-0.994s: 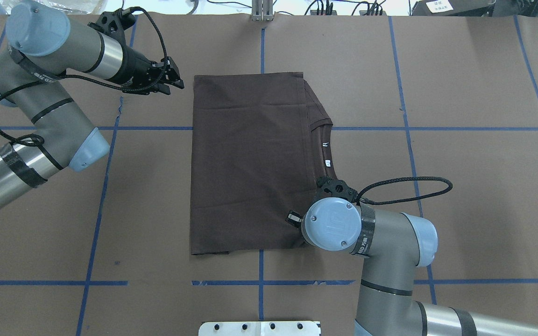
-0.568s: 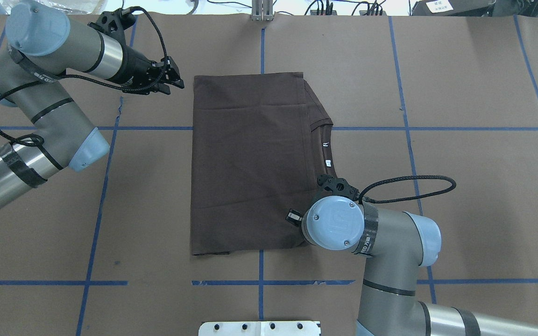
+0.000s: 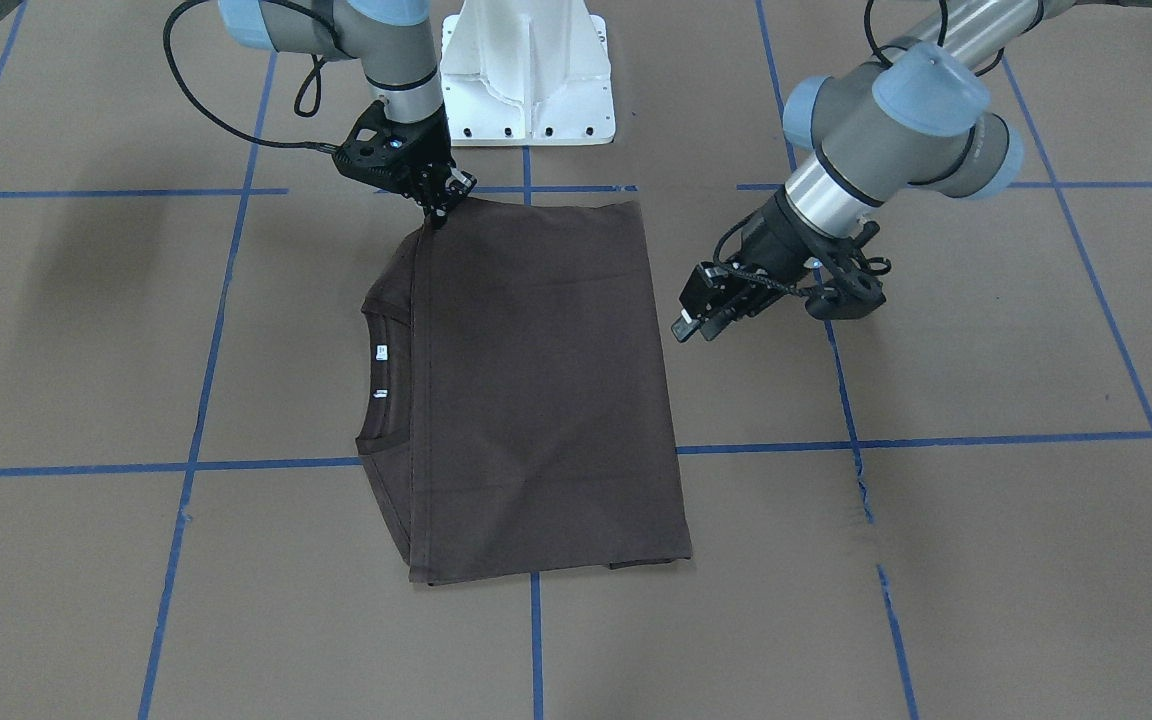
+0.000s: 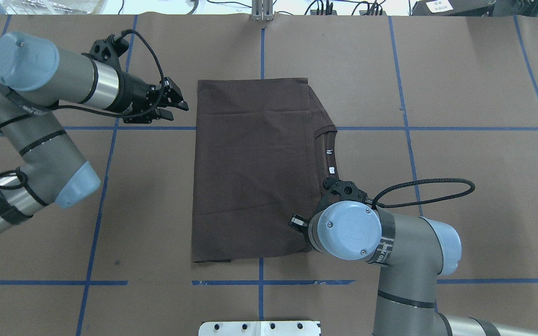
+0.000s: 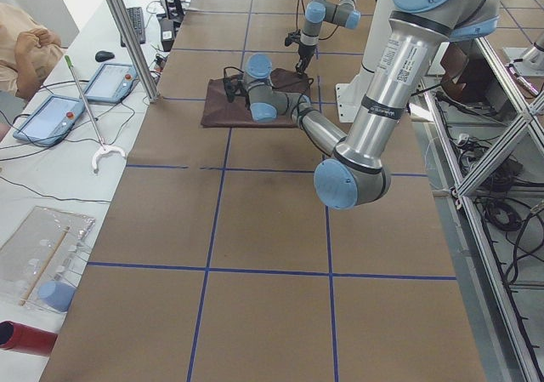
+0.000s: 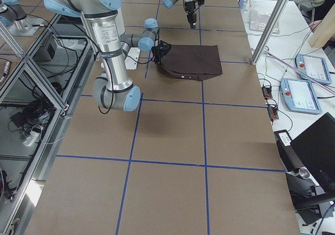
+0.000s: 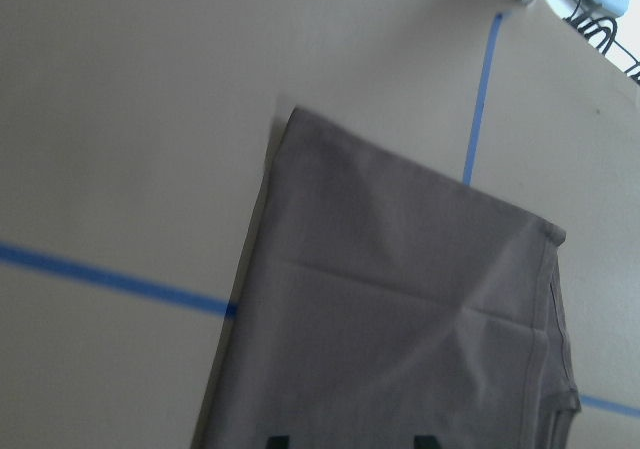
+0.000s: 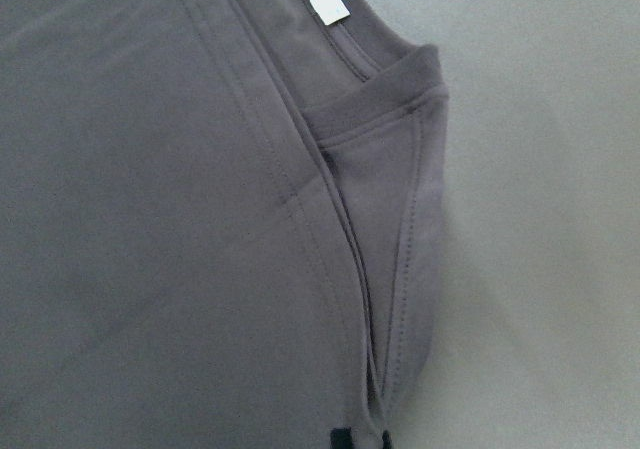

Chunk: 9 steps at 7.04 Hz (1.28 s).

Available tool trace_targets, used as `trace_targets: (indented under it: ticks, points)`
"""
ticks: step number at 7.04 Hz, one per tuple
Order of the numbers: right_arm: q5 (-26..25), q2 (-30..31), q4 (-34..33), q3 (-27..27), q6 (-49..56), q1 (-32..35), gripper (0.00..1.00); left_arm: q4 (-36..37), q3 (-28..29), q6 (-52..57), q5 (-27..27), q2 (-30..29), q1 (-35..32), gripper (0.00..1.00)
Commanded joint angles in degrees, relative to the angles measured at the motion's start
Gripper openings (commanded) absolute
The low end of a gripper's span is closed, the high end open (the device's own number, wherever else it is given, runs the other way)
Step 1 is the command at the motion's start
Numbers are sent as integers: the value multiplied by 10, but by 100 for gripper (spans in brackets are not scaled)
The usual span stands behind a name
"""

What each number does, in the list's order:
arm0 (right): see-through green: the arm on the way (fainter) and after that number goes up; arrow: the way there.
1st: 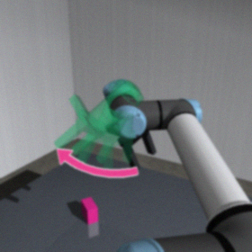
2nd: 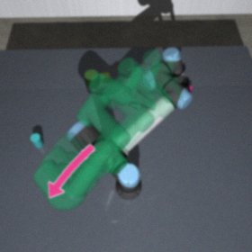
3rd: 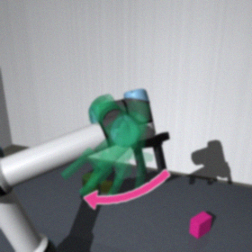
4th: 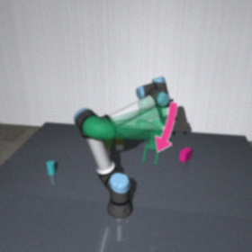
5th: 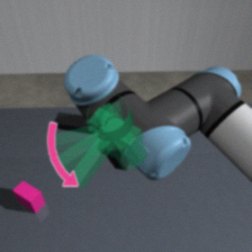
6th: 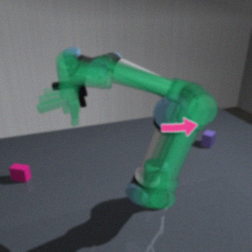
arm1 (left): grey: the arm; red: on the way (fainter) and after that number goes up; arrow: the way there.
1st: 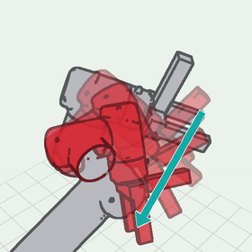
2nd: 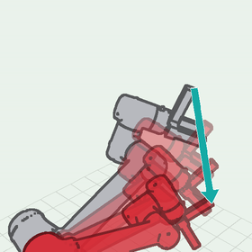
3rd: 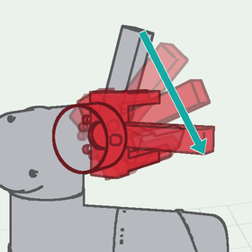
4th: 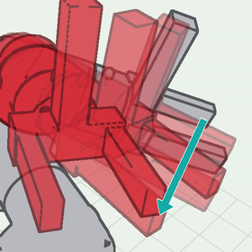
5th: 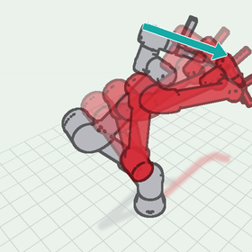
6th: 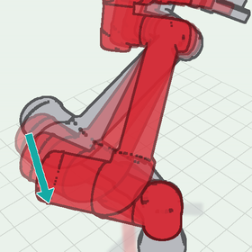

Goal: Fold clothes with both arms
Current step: 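Lower the left gripper to the shirt edge nearest the robot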

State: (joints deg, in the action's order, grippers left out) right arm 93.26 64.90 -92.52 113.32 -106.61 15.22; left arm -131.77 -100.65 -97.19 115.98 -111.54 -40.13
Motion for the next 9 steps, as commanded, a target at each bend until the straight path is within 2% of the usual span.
trace_targets:
  ticks: [1, 2, 3, 4, 6, 9]
  points:
    - [0, 2, -13, 13, 0, -5, 0, 9, -53, -104, -32, 61, 90, 68]
    - [0, 2, -13, 14, 0, -5, 0, 11, -53, -148, -63, 71, 142, 69]
    - [0, 2, -13, 14, 0, -5, 0, 21, -53, -161, -125, 80, 197, 65]
    - [0, 1, -13, 14, 0, -5, 0, 47, -58, -164, -127, 78, 209, 64]
    - [0, 2, -13, 13, 0, -5, 0, 72, -63, -191, -129, 78, 234, 56]
    - [0, 3, -13, 13, 0, -5, 0, 73, -62, -188, -145, 80, 278, 56]
